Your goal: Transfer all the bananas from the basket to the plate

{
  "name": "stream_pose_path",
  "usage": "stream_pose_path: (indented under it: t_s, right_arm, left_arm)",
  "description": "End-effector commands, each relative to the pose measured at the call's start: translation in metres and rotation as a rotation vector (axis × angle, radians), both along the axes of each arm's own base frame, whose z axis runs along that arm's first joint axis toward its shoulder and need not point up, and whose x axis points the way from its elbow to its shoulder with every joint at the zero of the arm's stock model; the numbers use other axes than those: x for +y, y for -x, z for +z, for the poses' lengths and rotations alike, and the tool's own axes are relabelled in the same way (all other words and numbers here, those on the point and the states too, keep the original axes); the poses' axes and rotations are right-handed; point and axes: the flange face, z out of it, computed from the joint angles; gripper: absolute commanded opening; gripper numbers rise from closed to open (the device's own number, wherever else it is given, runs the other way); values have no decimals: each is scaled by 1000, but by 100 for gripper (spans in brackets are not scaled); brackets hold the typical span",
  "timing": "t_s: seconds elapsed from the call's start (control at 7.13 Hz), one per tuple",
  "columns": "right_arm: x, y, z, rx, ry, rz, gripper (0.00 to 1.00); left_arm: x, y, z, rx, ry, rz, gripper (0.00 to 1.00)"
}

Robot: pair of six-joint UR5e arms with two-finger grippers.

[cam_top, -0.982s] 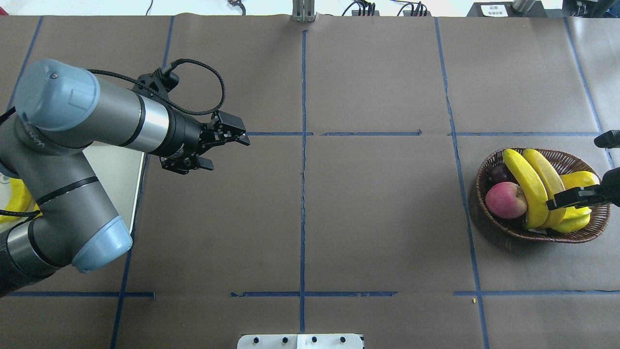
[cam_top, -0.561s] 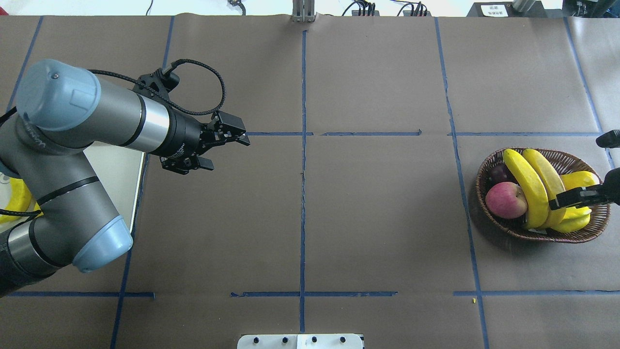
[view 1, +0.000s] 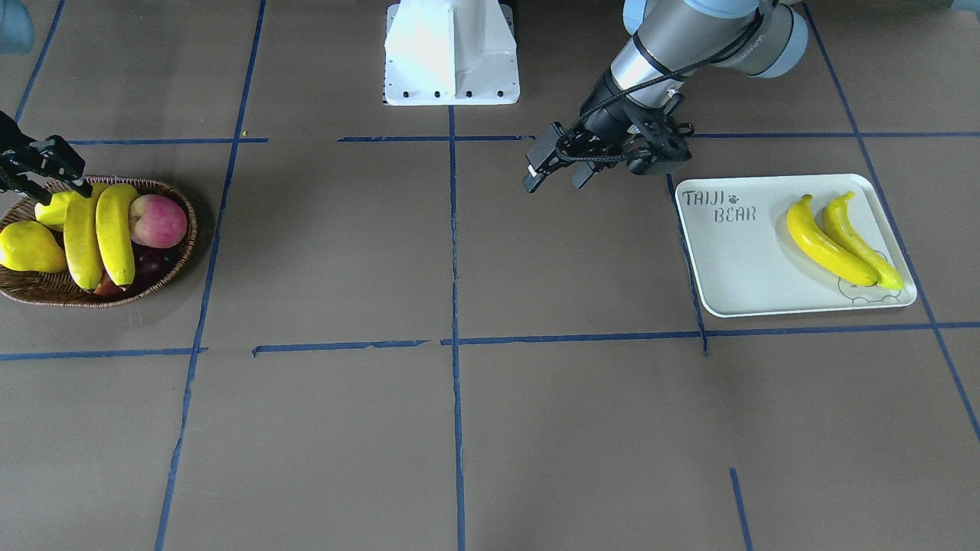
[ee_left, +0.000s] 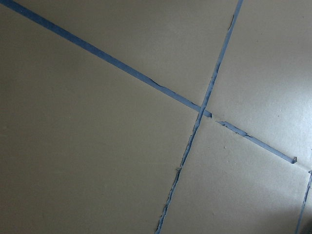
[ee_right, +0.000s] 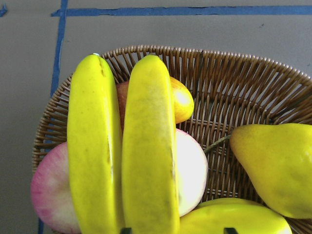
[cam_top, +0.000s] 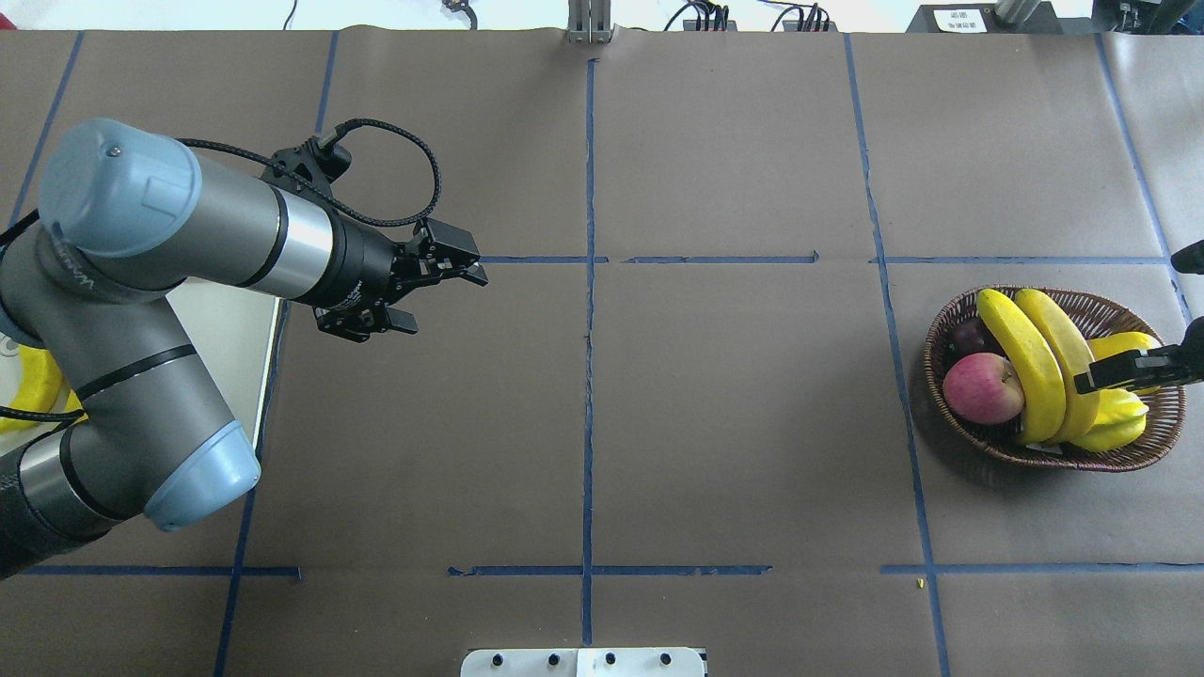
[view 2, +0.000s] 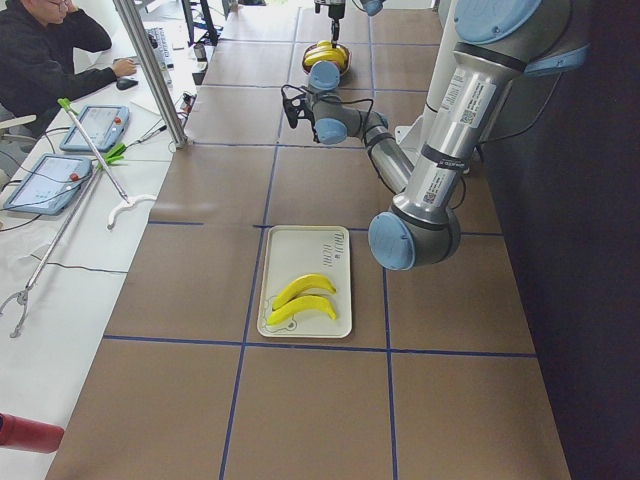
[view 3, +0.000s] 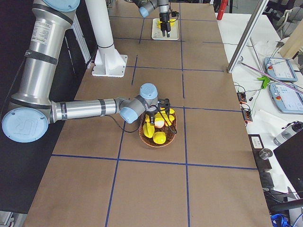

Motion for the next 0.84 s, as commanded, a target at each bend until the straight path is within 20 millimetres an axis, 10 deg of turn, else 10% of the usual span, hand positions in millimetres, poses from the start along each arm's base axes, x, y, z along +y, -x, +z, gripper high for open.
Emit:
stream_pose_path:
  t_s: [0.0, 0.7]
  right_arm:
    - [-3, 6, 3, 5, -1, -8, 69]
    - [-9, 13, 2, 3, -4, -14, 70]
  left_arm:
    - [0, 1, 0, 1, 1, -1, 100]
    - [0, 1, -1, 3, 2, -2, 100]
